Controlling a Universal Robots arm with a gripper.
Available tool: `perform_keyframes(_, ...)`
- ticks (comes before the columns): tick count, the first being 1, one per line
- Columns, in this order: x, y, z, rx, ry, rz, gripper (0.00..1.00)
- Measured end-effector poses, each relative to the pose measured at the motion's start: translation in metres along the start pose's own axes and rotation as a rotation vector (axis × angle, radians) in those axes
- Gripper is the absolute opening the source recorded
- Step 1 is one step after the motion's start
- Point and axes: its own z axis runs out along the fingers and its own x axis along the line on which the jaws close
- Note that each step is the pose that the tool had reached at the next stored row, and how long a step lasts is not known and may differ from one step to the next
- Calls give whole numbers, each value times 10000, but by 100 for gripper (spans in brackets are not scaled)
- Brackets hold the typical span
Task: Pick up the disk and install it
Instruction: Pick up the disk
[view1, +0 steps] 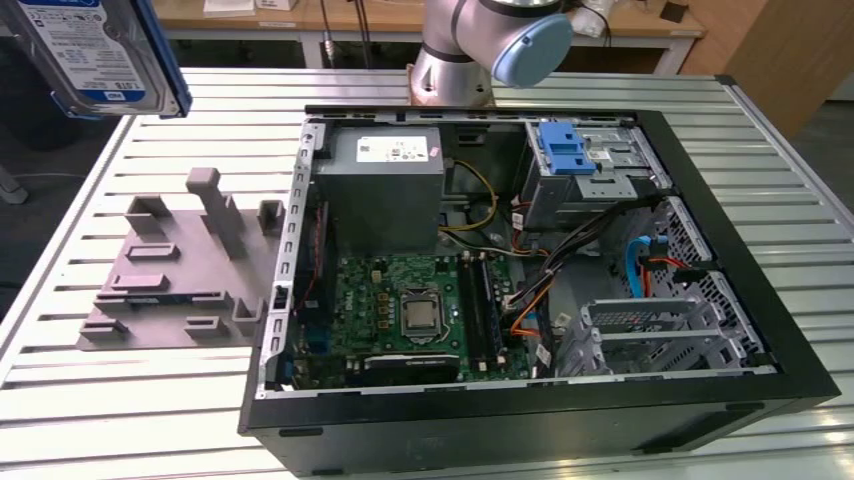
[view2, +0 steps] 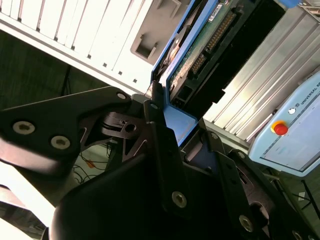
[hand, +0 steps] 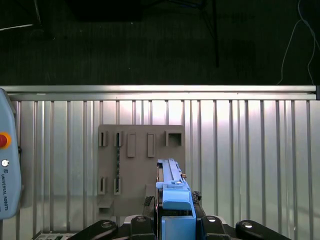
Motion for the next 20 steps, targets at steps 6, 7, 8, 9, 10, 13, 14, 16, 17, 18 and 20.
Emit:
perform_keyframes(6,0,-23,0,1,-1,0,36)
perform_keyframes(7,-1,-25,-1,0,0,0,36)
perform_keyframes(8,-1,-26,0,0,0,0,36)
perform_keyframes(9,-1,-27,0,0,0,0,36)
perform_keyframes(10,-1,-29,-1,0,0,0,36)
perform_keyframes(13,-1,-42,-2,-1,1,-1,36)
perform_keyframes(14,-1,-48,-1,1,0,0,36)
perform_keyframes(16,-1,-64,-1,0,0,0,36)
perform_keyframes(17,-2,-72,-1,1,0,0,36)
perform_keyframes(18,-2,-79,-2,0,0,0,36)
perform_keyframes(20,-2,-90,-2,0,0,1,36)
